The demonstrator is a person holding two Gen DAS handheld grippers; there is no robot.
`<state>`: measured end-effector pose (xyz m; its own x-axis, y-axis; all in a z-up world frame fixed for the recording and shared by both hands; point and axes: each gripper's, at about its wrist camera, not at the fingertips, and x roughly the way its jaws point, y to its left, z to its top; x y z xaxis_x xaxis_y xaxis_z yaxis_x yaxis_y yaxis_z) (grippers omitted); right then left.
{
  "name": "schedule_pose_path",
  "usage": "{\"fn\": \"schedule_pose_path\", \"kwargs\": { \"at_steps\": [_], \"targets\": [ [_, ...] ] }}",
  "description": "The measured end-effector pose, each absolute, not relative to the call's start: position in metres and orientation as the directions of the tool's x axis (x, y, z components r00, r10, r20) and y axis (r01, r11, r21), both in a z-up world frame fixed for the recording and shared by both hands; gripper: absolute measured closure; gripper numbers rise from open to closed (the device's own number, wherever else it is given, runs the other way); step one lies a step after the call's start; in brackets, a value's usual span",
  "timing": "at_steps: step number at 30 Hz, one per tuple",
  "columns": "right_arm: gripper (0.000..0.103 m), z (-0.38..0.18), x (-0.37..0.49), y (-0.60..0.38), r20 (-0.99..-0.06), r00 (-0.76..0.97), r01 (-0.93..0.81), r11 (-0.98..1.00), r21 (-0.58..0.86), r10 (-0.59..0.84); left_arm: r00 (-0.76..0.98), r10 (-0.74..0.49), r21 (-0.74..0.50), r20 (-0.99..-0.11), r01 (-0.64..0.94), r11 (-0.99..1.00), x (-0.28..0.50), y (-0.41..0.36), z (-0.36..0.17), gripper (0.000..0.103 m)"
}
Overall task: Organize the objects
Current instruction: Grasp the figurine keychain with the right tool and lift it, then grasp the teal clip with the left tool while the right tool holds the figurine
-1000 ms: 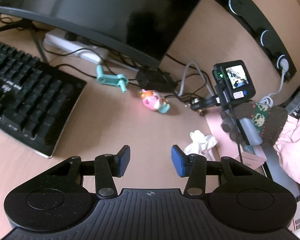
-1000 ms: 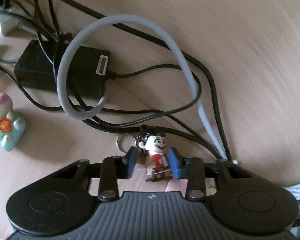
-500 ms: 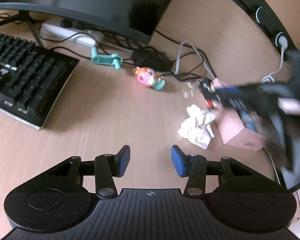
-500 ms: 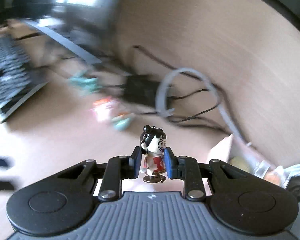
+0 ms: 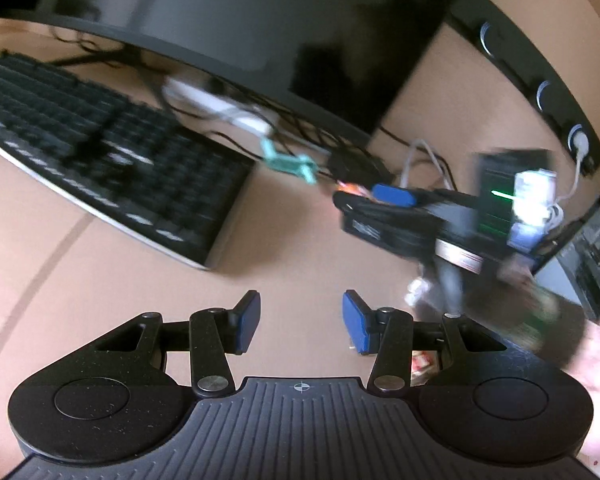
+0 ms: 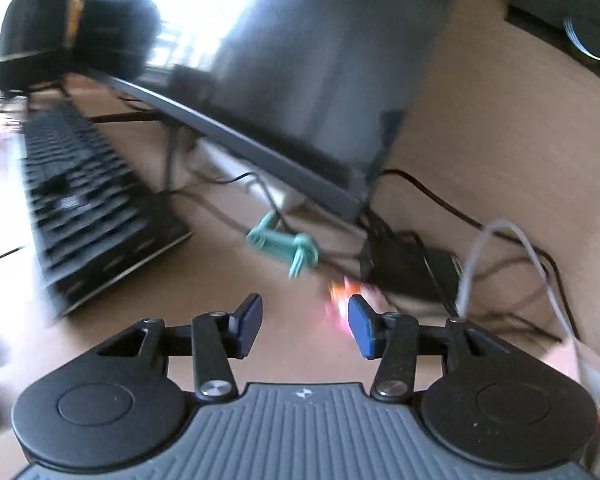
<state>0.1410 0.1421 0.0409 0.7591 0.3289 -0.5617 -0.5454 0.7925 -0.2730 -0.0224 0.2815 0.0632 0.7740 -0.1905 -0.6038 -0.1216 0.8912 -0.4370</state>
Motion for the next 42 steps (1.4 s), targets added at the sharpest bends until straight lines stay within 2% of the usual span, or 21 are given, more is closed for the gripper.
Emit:
{"fn": "schedule_pose_path", "kwargs": {
  "at_steps": [1, 2, 3, 5, 8, 9, 11, 18, 23, 25, 26, 27, 29, 33, 36, 39, 42],
  "targets": [
    [0.057, 0.033, 0.153, 0.156, -0.56, 0.769, -0.53, 0.798, -0.287, 0.309, 0.778, -0.17, -0.428, -0.605, -0.139, 0.893, -0.029, 0.289, 0.063, 0.053],
    [0.066, 0.029, 0.162, 0.167, -0.57, 0.77, -0.519, 0.801, -0.3, 0.285, 0.779, -0.145, -0.42, -0.61, -0.163, 0.893, -0.036, 0.297, 0.064, 0.053],
    [0.071, 0.029, 0.172, 0.176, -0.572, 0.775, -0.501, 0.813, -0.297, 0.269, 0.78, -0.124, -0.418, -0.613, -0.186, 0.889, -0.042, 0.303, 0.064, 0.053],
    [0.071, 0.027, 0.193, 0.191, -0.576, 0.785, -0.465, 0.831, -0.305, 0.227, 0.784, -0.09, -0.424, -0.614, -0.231, 0.876, -0.054, 0.316, 0.064, 0.053],
    [0.075, 0.019, 0.216, 0.203, -0.65, 0.734, -0.48, 0.826, -0.295, 0.194, 0.789, -0.065, -0.426, -0.611, -0.26, 0.867, -0.063, 0.331, 0.065, 0.053],
    [0.09, 0.016, 0.219, 0.204, -0.668, 0.72, -0.489, 0.821, -0.295, 0.189, 0.789, -0.059, -0.425, -0.612, -0.265, 0.865, -0.063, 0.333, 0.065, 0.053],
    [0.095, 0.014, 0.22, 0.203, -0.684, 0.706, -0.495, 0.818, -0.292, 0.184, 0.791, -0.059, -0.43, -0.61, -0.267, 0.863, -0.062, 0.335, 0.065, 0.053],
    [0.095, 0.041, 0.162, 0.139, -0.707, 0.663, -0.534, 0.817, -0.218, 0.244, 0.784, -0.155, -0.433, -0.602, -0.157, 0.888, -0.04, 0.309, 0.061, 0.053],
    [0.095, 0.053, 0.103, 0.078, -0.734, 0.625, -0.577, 0.792, -0.202, 0.267, 0.75, -0.247, -0.368, -0.614, 0.005, 0.93, -0.011, 0.266, 0.059, 0.053],
    [0.09, 0.059, 0.088, 0.055, -0.717, 0.649, -0.547, 0.811, -0.208, 0.254, 0.728, -0.287, -0.336, -0.623, 0.082, 0.938, 0.0, 0.245, 0.059, 0.053],
    [0.079, 0.065, 0.081, 0.045, -0.708, 0.666, -0.513, 0.833, -0.206, 0.235, 0.719, -0.303, -0.315, -0.626, 0.123, 0.941, 0.006, 0.236, 0.06, 0.053],
    [0.063, 0.07, 0.075, 0.031, -0.7, 0.68, -0.477, 0.857, -0.195, 0.219, 0.713, -0.314, -0.292, -0.627, 0.158, 0.943, 0.01, 0.228, 0.061, 0.053],
    [0.047, 0.081, 0.06, 0.004, -0.679, 0.709, -0.405, 0.899, -0.17, 0.19, 0.702, -0.334, -0.237, -0.629, 0.237, 0.942, 0.024, 0.209, 0.065, 0.053],
    [0.04, 0.086, 0.027, -0.039, -0.691, 0.71, -0.302, 0.945, -0.124, 0.136, 0.653, -0.392, -0.122, -0.648, 0.419, 0.9, 0.061, 0.171, 0.07, 0.053],
    [0.035, 0.08, 0.0, -0.062, -0.712, 0.694, -0.253, 0.962, -0.099, 0.109, 0.564, -0.421, 0.015, -0.71, 0.611, 0.792, 0.086, 0.134, 0.066, 0.052],
    [0.031, 0.072, -0.022, -0.078, -0.721, 0.687, -0.223, 0.971, -0.091, 0.091, 0.475, -0.381, 0.091, -0.793, 0.711, 0.697, 0.106, 0.109, 0.053, 0.052],
    [0.028, 0.066, -0.039, -0.093, -0.725, 0.686, -0.164, 0.984, -0.069, 0.064, 0.439, -0.316, 0.133, -0.841, 0.735, 0.665, 0.119, 0.096, 0.038, 0.055]
  ]
}}
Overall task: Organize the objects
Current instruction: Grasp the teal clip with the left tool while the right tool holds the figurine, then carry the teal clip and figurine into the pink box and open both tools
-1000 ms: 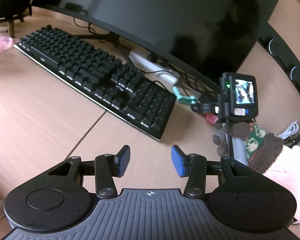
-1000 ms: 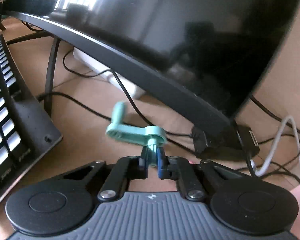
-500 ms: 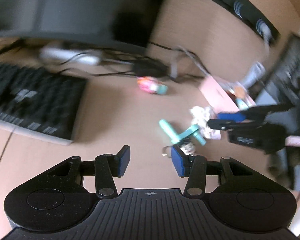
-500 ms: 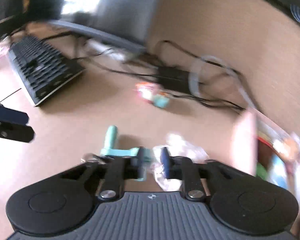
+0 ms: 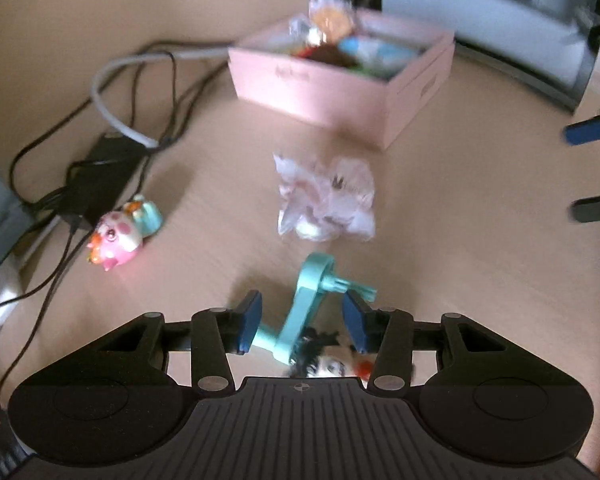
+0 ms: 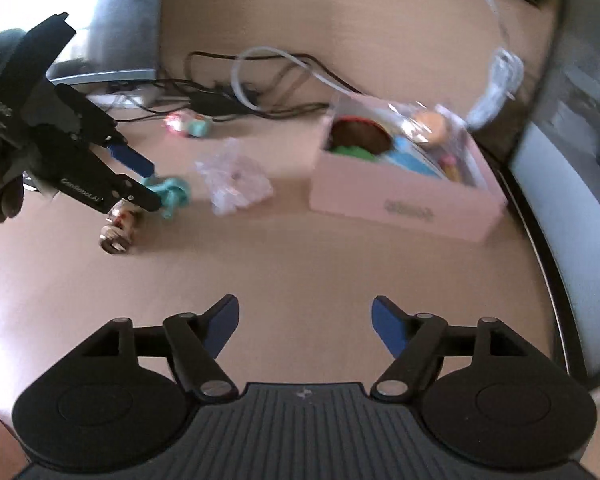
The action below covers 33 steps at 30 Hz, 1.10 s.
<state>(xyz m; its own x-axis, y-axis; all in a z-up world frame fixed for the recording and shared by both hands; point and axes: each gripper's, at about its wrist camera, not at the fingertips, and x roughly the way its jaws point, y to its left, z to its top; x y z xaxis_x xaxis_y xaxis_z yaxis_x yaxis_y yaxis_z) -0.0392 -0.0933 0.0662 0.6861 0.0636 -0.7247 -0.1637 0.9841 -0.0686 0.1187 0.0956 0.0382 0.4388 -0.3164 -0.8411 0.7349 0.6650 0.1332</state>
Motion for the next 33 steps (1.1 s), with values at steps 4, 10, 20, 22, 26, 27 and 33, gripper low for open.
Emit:
{"fn": "schedule_pose_path", "kwargs": {
  "at_steps": [4, 10, 20, 22, 26, 27, 33],
  "targets": [
    [0.028, 0.057, -0.045, -0.108, -0.749, 0.658, -0.134, 0.991, -0.009, 0.082, 0.421, -0.319, 0.095, -0.849, 0.715, 0.693, 0.128, 0.087, 0.029, 0.068],
    [0.022, 0.05, -0.043, -0.101, -0.754, 0.648, -0.193, 0.981, -0.03, 0.105, 0.437, -0.307, -0.023, -0.845, 0.545, 0.838, 0.148, 0.082, 0.03, 0.089],
    [0.018, 0.043, -0.019, -0.032, -0.75, 0.585, -0.486, 0.874, -0.017, 0.31, 0.533, -0.258, -0.188, -0.806, 0.184, 0.965, 0.107, 0.157, 0.034, 0.089],
    [0.018, 0.037, -0.01, -0.006, -0.757, 0.55, -0.551, 0.834, -0.012, 0.353, 0.541, -0.247, -0.209, -0.804, 0.133, 0.969, 0.098, 0.171, 0.033, 0.089],
    [0.018, 0.025, 0.01, 0.041, -0.749, 0.537, -0.631, 0.774, -0.052, 0.388, 0.549, -0.248, -0.267, -0.798, 0.047, 0.963, 0.079, 0.194, 0.031, 0.088],
    [0.019, 0.022, 0.014, 0.05, -0.742, 0.547, -0.635, 0.769, -0.067, 0.388, 0.551, -0.25, -0.277, -0.796, 0.036, 0.96, 0.076, 0.197, 0.031, 0.088],
    [0.07, 0.027, 0.027, 0.061, -0.748, 0.503, -0.659, 0.752, -0.009, 0.432, 0.556, -0.265, -0.306, -0.788, 0.02, 0.952, 0.059, 0.203, 0.03, 0.088]
  ]
}}
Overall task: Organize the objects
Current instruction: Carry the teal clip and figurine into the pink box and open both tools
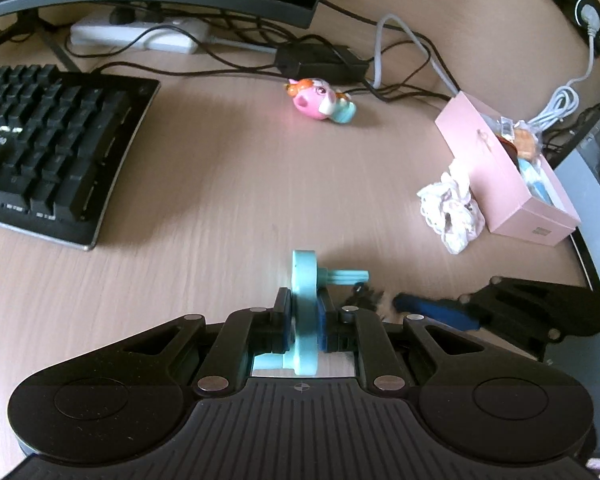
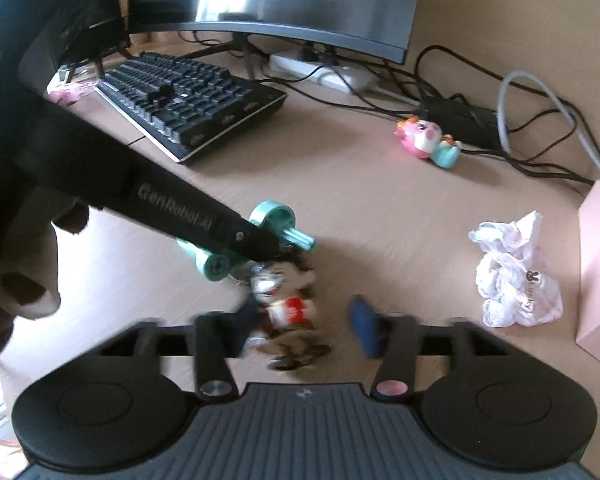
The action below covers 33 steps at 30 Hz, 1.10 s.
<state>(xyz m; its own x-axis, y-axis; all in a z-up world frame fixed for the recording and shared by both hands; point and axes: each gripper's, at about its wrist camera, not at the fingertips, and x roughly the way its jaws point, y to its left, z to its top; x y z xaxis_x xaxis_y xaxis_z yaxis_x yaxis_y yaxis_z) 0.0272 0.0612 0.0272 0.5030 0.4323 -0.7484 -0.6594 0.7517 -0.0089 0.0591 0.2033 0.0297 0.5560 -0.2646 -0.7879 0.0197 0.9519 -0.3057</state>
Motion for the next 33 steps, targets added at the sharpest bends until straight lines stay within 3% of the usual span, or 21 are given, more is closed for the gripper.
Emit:
{"fn": "schedule_pose_path", "kwargs": {
  "at_steps": [8, 13, 14, 16, 17, 18, 25, 31, 33],
  "targets": [
    [0.073, 0.029, 0.007, -0.006, -0.771, 0.542, -0.555, 0.831, -0.03, 0.334, 0.534, -0.297, -0.297, -0.791, 0.089, 0.951, 0.043, 0.166, 0.03, 0.089],
    [0.073, 0.031, -0.01, -0.06, -0.776, 0.594, -0.467, 0.876, -0.121, 0.21, 0.517, -0.337, -0.328, -0.787, 0.111, 0.938, 0.039, 0.137, 0.028, 0.088],
    [0.071, 0.032, -0.014, -0.07, -0.768, 0.615, -0.444, 0.884, -0.148, 0.18, 0.511, -0.343, -0.323, -0.788, 0.132, 0.937, 0.038, 0.127, 0.029, 0.089],
    [0.055, 0.036, -0.024, -0.087, -0.751, 0.648, -0.396, 0.899, -0.186, 0.13, 0.505, -0.34, -0.295, -0.793, 0.169, 0.94, 0.037, 0.111, 0.03, 0.089],
    [0.04, 0.039, -0.029, -0.095, -0.739, 0.664, -0.37, 0.908, -0.197, 0.11, 0.504, -0.33, -0.271, -0.798, 0.19, 0.944, 0.036, 0.103, 0.03, 0.089],
    [0.034, 0.041, -0.032, -0.101, -0.729, 0.678, -0.347, 0.916, -0.2, 0.097, 0.504, -0.322, -0.252, -0.801, 0.203, 0.946, 0.035, 0.097, 0.031, 0.089],
    [0.031, 0.037, -0.032, -0.115, -0.752, 0.647, -0.282, 0.955, -0.088, 0.122, 0.503, -0.299, -0.204, -0.811, 0.236, 0.95, 0.031, 0.082, 0.032, 0.089],
    [0.036, 0.021, -0.009, -0.094, -0.748, 0.652, -0.269, 0.96, -0.077, 0.122, 0.504, -0.271, -0.166, -0.82, 0.245, 0.955, 0.031, 0.077, 0.033, 0.089],
    [0.069, 0.025, 0.0, -0.093, -0.763, 0.629, -0.27, 0.962, -0.039, 0.146, 0.505, -0.266, -0.158, -0.821, 0.247, 0.956, 0.031, 0.076, 0.034, 0.089]
  ]
}}
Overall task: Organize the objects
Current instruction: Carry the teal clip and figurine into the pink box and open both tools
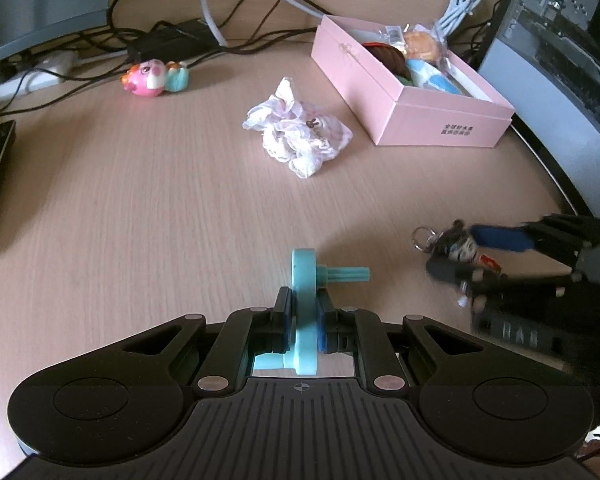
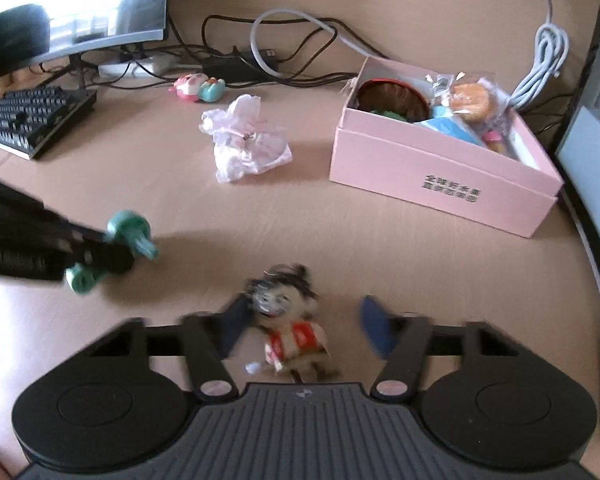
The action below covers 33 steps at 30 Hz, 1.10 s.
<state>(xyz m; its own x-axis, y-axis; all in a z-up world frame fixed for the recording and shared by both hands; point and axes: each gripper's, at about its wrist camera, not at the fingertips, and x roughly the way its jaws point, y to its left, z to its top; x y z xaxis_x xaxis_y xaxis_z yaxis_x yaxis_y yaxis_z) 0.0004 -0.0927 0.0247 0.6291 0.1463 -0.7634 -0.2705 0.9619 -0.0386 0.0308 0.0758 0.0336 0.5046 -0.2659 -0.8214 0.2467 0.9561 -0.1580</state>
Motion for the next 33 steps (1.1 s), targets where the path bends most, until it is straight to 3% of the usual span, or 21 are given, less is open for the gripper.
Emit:
{"fn": "schedule_pose_path", "kwargs": {
  "at_steps": [6, 10, 15, 21, 27, 33],
  "targets": [
    [0.069, 0.042, -0.004, -0.102, -0.767, 0.626, -0.25, 0.968, -0.02, 0.146, 0.509, -0.272, -0.158, -0.816, 0.256, 0.954, 0.029, 0.075, 0.033, 0.089],
    [0.069, 0.072, -0.018, -0.122, -0.737, 0.653, -0.225, 0.974, 0.028, 0.172, 0.5, -0.358, -0.225, -0.789, 0.308, 0.925, 0.021, 0.076, 0.04, 0.089],
    [0.069, 0.114, -0.034, -0.154, -0.65, 0.744, -0.165, 0.985, 0.043, 0.152, 0.539, -0.491, -0.333, -0.684, 0.369, 0.868, 0.043, 0.066, 0.094, 0.089],
    [0.069, 0.128, -0.042, -0.179, -0.592, 0.794, -0.124, 0.99, 0.064, 0.138, 0.61, -0.555, -0.315, -0.566, 0.462, 0.829, 0.111, 0.008, 0.163, 0.089],
    [0.069, 0.115, -0.045, -0.197, -0.613, 0.782, -0.088, 0.994, 0.072, 0.113, 0.634, -0.541, -0.369, -0.553, 0.396, 0.841, 0.174, -0.039, 0.137, 0.087],
    [0.069, 0.108, -0.033, -0.227, -0.628, 0.771, -0.045, 0.992, 0.119, 0.11, 0.661, -0.482, -0.409, -0.575, 0.278, 0.869, 0.164, -0.021, 0.114, 0.086]
  ]
}}
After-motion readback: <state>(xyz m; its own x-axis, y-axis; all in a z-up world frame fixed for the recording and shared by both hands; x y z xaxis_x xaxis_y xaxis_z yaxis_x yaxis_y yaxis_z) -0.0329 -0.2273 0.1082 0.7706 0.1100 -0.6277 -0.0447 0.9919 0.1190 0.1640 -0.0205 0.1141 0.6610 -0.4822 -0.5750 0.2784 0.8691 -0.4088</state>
